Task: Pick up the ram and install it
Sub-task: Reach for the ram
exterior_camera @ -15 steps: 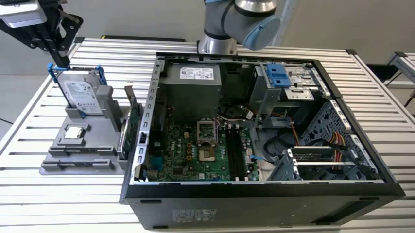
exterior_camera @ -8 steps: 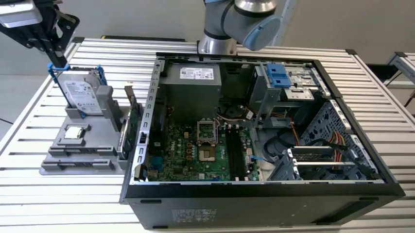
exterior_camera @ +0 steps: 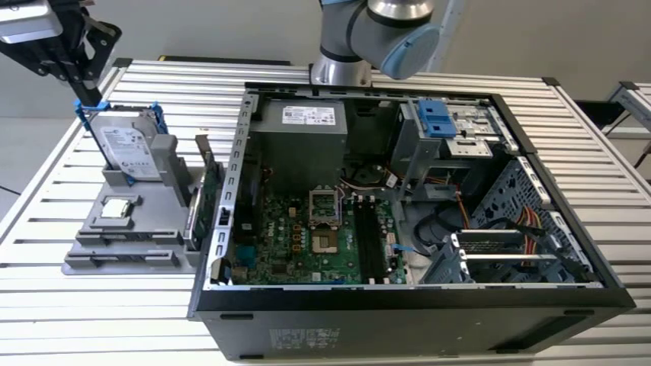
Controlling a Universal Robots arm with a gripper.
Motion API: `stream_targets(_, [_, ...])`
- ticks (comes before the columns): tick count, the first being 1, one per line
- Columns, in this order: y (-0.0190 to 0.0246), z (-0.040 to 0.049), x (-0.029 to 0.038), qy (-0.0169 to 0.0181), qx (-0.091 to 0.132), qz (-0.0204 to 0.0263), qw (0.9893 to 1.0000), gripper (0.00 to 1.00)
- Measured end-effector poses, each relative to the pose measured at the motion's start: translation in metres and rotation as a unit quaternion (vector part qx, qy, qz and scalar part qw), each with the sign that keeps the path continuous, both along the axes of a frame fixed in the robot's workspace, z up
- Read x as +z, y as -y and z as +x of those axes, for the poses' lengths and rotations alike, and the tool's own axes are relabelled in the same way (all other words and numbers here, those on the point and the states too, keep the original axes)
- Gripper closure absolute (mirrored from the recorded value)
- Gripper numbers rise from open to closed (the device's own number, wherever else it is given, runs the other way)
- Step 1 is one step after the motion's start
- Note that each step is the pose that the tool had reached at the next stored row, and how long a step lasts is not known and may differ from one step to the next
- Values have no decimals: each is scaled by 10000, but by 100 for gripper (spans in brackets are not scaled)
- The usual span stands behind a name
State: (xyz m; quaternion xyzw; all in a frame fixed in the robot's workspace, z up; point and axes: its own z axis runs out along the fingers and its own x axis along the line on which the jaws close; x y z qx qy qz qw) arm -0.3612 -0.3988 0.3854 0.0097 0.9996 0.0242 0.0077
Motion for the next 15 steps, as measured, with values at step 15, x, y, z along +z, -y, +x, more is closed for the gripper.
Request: stream_targets(15, [0, 0, 0, 0, 73, 0, 10000, 100])
